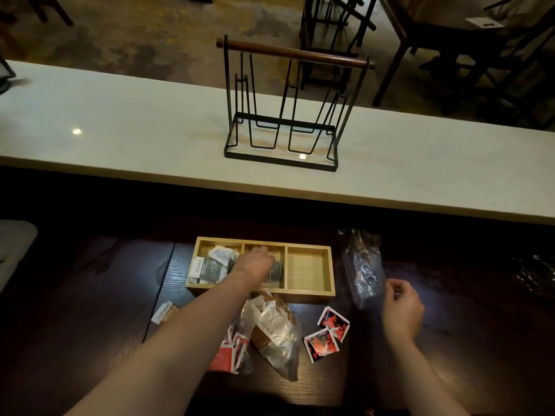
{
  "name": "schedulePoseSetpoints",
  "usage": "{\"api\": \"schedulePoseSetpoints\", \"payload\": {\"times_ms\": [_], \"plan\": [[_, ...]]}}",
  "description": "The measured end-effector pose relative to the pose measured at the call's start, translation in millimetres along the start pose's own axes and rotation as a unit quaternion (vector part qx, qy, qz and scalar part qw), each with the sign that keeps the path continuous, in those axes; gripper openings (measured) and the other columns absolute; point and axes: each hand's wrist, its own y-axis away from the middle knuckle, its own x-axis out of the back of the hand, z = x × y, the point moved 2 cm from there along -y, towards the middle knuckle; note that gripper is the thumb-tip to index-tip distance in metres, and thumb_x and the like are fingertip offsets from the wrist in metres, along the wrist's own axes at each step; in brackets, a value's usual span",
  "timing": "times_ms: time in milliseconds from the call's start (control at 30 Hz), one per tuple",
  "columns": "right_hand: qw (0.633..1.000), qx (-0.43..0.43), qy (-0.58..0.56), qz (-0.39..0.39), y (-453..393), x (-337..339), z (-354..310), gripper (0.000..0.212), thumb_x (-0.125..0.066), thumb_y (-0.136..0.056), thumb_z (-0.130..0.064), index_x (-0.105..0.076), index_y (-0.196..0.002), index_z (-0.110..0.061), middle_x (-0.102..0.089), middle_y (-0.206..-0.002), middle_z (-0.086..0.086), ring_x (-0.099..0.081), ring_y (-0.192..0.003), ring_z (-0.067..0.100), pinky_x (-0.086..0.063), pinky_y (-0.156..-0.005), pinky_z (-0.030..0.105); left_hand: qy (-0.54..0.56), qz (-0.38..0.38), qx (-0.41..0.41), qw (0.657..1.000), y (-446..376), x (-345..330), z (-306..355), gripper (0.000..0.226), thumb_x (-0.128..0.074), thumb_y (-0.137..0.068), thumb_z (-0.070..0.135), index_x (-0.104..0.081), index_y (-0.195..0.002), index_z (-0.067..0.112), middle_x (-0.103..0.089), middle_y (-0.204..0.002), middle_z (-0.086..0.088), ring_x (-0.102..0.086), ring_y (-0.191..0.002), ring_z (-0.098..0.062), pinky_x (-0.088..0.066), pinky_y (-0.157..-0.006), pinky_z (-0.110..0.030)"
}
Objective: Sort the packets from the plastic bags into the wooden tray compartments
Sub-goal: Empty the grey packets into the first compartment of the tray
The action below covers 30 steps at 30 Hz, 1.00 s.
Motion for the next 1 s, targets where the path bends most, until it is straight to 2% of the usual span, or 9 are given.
{"api": "schedulePoseSetpoints", "payload": {"times_ms": [167, 333, 433, 500, 567, 700, 800, 867, 1000], "plan": [[1.0, 0.005, 0.018, -0.018, 1, -8, -1, 0.011, -0.056, -0.09, -0.013, -0.066, -0.093, -0.01, -0.067, -0.097, 0.018, -0.062, -0.087, 0.037, -0.04, -0.068, 0.035, 0.139, 0.026, 0.009, 0.99, 16, 12, -1, 0.032, -0.058, -0.09, 0.02, -0.047, -0.12, 0.018, -0.059, -0.11, -0.002, -0.06, -0.097, -0.018, -0.054, -0.084, -0.035], [0.997, 0.051, 0.02, -0.057, 3, -14, 1, 0.019, -0.057, -0.089, -0.012, -0.064, -0.107, -0.014, -0.069, -0.099, 0.014, -0.063, -0.088, 0.035, -0.042, -0.068, 0.034, 0.271, 0.167, 0.112, 0.941, 38, 40, -43, 0.024, -0.049, -0.095, 0.034, -0.042, -0.113, 0.02, -0.062, -0.091, 0.003, -0.064, -0.074, -0.014, -0.054, -0.057, -0.03], [0.993, 0.075, 0.039, -0.085, 6, -19, 4, 0.031, -0.057, -0.088, -0.013, -0.061, -0.118, -0.021, -0.068, -0.105, 0.011, -0.063, -0.092, 0.034, -0.049, -0.075, 0.039, 0.233, 0.182, 0.173, 0.94, 49, 36, -77, 0.025, -0.047, -0.096, 0.034, -0.044, -0.11, 0.014, -0.067, -0.089, -0.01, -0.065, -0.078, -0.032, -0.053, -0.062, -0.043], [0.99, 0.092, 0.055, -0.097, 9, -21, 4, 0.029, -0.058, -0.088, -0.011, -0.065, -0.115, -0.019, -0.066, -0.103, 0.011, -0.062, -0.095, 0.035, -0.049, -0.078, 0.04, 0.2, 0.15, 0.184, 0.951, 51, 26, -88, 0.026, -0.047, -0.096, 0.033, -0.044, -0.109, 0.011, -0.069, -0.095, -0.018, -0.064, -0.085, -0.039, -0.05, -0.068, -0.045], [0.984, 0.121, 0.082, -0.104, 11, -22, 3, 0.026, -0.059, -0.087, -0.01, -0.067, -0.111, -0.017, -0.064, -0.097, 0.011, -0.061, -0.094, 0.035, -0.049, -0.077, 0.041, 0.199, 0.13, 0.178, 0.955, 52, 17, -89, 0.031, -0.049, -0.095, 0.032, -0.041, -0.116, 0.01, -0.068, -0.104, -0.02, -0.064, -0.091, -0.039, -0.051, -0.072, -0.045], [0.963, 0.173, 0.178, -0.103, 13, -23, -2, 0.021, -0.063, -0.085, -0.016, -0.071, -0.104, -0.014, -0.061, -0.096, 0.011, -0.055, -0.094, 0.032, -0.049, -0.077, 0.039, 0.118, 0.174, 0.15, 0.966, 56, 6, -85, 0.049, -0.054, -0.092, 0.031, -0.04, -0.135, 0.012, -0.055, -0.125, -0.015, -0.06, -0.102, -0.032, -0.053, -0.071, -0.042], [0.94, 0.24, 0.222, -0.098, 15, -27, -9, 0.025, -0.068, -0.082, -0.018, -0.07, -0.105, -0.011, -0.063, -0.109, 0.013, -0.057, -0.099, 0.033, -0.051, -0.083, 0.042, 0.034, 0.221, 0.084, 0.971, 59, 3, -81, 0.042, -0.063, -0.087, 0.024, -0.051, -0.125, 0.012, -0.056, -0.122, -0.014, -0.057, -0.104, -0.031, -0.053, -0.072, -0.04], [0.916, 0.283, 0.261, -0.117, 19, -34, -10, 0.027, -0.068, -0.082, -0.021, -0.069, -0.108, -0.015, -0.064, -0.116, 0.011, -0.058, -0.106, 0.033, -0.05, -0.088, 0.043, 0.006, 0.214, 0.06, 0.975, 60, -4, -80, 0.042, -0.071, -0.08, 0.017, -0.055, -0.119, 0.014, -0.057, -0.123, -0.012, -0.058, -0.105, -0.029, -0.054, -0.075, -0.039], [0.88, 0.258, 0.325, -0.23, 22, -45, -6, 0.031, -0.055, -0.088, -0.026, -0.065, -0.117, -0.019, -0.063, -0.123, 0.005, -0.055, -0.114, 0.027, -0.04, -0.099, 0.039, 0.046, 0.166, 0.099, 0.98, 61, -14, -86, 0.037, -0.064, -0.086, 0.014, -0.054, -0.121, 0.018, -0.055, -0.125, -0.007, -0.052, -0.113, -0.026, -0.05, -0.083, -0.038]]}}
